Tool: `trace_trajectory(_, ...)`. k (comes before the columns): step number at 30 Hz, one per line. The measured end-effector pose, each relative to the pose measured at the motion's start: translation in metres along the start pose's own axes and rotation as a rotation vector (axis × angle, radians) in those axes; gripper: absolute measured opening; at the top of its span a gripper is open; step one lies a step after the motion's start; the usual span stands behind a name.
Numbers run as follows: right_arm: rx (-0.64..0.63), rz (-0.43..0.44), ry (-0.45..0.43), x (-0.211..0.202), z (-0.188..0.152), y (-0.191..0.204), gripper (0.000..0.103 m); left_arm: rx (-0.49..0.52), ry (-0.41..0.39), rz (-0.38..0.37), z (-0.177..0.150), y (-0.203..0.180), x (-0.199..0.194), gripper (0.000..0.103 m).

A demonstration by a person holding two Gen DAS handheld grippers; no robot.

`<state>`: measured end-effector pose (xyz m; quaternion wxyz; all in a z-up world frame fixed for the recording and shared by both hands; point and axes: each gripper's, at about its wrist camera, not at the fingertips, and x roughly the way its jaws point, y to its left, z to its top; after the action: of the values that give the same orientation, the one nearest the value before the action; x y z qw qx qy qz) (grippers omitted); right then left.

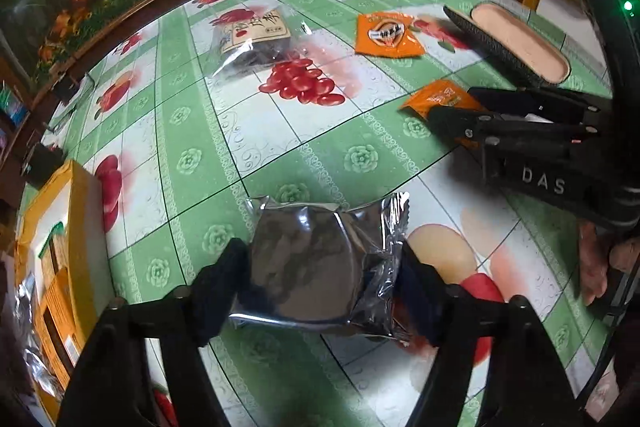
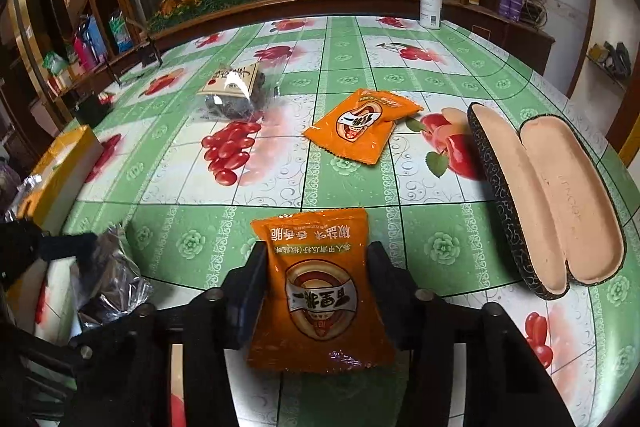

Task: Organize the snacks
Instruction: 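Grasp another silver foil packet with the left tool while the right tool grasps an orange packet, then carry the foil packet and orange packet into the tray while both tools release them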

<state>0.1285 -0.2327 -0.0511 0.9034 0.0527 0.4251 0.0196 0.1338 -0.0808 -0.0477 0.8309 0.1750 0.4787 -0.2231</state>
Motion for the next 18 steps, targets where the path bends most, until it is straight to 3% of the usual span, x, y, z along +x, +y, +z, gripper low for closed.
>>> trace_trajectory(5,0.054,0.053,-0.024,-0.006,0.001,-0.007,0.041,-0.043,-0.031,-0.02,-0.011,0.004,-0.017,0.065)
trace_trajectory(11,0.084,0.084,-0.086,-0.017,0.002,-0.01,0.041,-0.137,-0.103,-0.02,-0.032,0.015,-0.055,0.065)
trace_trajectory(18,0.034,0.122,-0.114,-0.028,0.004,0.009,0.041,-0.369,-0.177,0.022,-0.084,0.076,-0.111,0.065)
